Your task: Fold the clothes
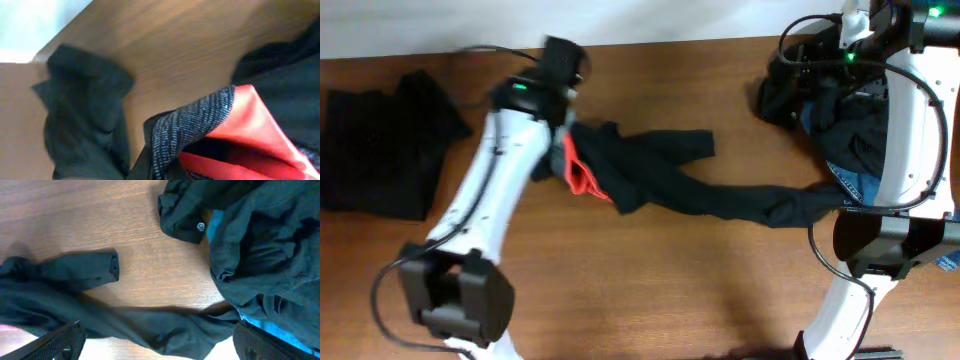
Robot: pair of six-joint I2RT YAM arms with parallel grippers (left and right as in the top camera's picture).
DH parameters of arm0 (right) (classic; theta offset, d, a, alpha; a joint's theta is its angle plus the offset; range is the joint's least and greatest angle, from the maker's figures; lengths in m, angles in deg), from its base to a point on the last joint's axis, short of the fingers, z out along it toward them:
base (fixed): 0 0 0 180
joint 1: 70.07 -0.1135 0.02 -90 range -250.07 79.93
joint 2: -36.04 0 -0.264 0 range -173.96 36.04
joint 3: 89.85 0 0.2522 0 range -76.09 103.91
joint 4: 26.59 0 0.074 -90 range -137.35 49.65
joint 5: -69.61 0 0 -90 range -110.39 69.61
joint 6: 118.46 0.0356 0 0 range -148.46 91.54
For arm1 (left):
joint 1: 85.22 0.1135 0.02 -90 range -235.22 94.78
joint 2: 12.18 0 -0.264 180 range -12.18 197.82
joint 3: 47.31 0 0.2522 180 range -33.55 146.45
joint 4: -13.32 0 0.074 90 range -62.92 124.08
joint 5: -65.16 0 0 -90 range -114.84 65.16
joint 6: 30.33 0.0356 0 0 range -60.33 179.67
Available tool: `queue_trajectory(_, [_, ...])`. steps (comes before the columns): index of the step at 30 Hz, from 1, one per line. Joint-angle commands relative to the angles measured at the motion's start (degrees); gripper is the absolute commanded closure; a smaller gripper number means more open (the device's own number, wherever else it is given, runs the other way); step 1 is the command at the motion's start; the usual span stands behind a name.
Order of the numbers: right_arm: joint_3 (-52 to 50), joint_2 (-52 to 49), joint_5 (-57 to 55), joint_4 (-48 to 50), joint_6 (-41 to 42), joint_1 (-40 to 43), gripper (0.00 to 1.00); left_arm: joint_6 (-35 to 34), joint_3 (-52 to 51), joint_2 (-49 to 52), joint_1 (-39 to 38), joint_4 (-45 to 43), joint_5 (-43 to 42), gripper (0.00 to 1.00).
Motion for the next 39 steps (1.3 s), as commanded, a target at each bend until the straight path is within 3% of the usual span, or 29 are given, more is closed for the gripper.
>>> queue_trajectory(1, [-0.37, 1.57, 0.96, 0.07, -0.57, 0.04, 0.01, -1.18, 0.66, -1.03, 4.7, 1.95, -0.42, 1.0])
queue_trajectory(8, [-0.52, 1.46, 4.02, 0.04, -1.75, -0.04, 0.01, -1.16, 0.66, -1.05, 9.99, 4.42, -1.88, 1.0])
queue_trajectory(9, [-0.79, 1.33, 5.25, 0.11, -3.06, -0.22, 0.01, -1.18, 0.66, -1.05, 10.25, 4.79, -2.78, 0.95])
queue_trajectory(10, [-1.29, 1.05, 6.45, 0.26, -4.02, -0.59, 0.01, -1.18, 0.66, -1.05, 10.34, 5.2, -3.96, 0.68])
queue_trajectory(12, [-2.64, 0.24, 6.64, 0.94, -4.0, -1.46, 0.01, -1.2, 0.66, -1.05, 10.32, 5.29, -5.31, 0.27])
queue_trajectory(14, [-4.44, -0.79, 6.71, 1.84, -4.0, -2.56, 0.01, -1.2, 0.66, -1.05, 10.25, 5.03, -7.02, 0.03])
queue_trajectory(22, [-17.35, -2.73, 9.9, 13.38, -3.93, -9.55, 0.0, -1.22, 0.66, -1.05, 10.27, 4.96, -14.03, 0.01])
queue_trajectory(26, [-26.53, -2.93, 9.92, 22.51, -2.89, -14.47, 0.08, -1.31, 0.66, -1.05, 10.27, 4.94, -16.96, 0.01])
queue_trajectory(31, [-33.68, -2.95, 9.88, 31.93, 0.7, -19.21, 0.18, -1.42, 0.66, -1.05, 10.27, 4.92, -16.96, 0.01])
queue_trajectory(39, [-38.71, -3.26, 2.93, 41.31, 9.77, -23.85, 0.18, -1.42, 0.66, -1.05, 10.27, 4.92, -16.98, 0.01])
